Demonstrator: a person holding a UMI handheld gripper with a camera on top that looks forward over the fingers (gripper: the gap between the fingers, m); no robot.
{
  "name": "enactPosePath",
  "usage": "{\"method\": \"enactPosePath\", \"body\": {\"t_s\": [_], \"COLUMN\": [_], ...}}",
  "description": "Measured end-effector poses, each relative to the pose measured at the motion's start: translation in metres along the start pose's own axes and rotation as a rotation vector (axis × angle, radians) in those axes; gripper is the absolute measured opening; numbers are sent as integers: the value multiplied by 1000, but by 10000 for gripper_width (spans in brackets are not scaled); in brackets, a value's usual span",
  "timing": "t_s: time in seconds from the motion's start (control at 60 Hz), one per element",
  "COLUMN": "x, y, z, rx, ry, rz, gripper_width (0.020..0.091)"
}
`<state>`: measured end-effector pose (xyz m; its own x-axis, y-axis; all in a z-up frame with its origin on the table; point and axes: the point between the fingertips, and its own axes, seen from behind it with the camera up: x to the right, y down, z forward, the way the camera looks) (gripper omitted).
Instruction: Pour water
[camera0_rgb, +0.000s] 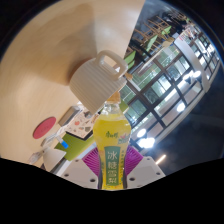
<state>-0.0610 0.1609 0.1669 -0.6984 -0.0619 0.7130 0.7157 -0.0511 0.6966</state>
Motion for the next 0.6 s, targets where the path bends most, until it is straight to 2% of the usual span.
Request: {"method": "enactPosePath", "body": {"t_s": [0.183, 0.283, 0.4, 0.517, 0.567, 0.6], "x": [3, 7, 3, -31, -40, -53], "y": [8, 33, 71, 84, 71, 66], "z": [6, 7, 0, -5, 5, -2], "rx": [-11, -56, -126, -136, -75, -69], "ry": [21, 49, 78, 85, 46, 19], "rz": [173, 459, 1019, 1725, 2005, 2179], "gripper_width": [273, 274, 274, 274, 274, 274]}}
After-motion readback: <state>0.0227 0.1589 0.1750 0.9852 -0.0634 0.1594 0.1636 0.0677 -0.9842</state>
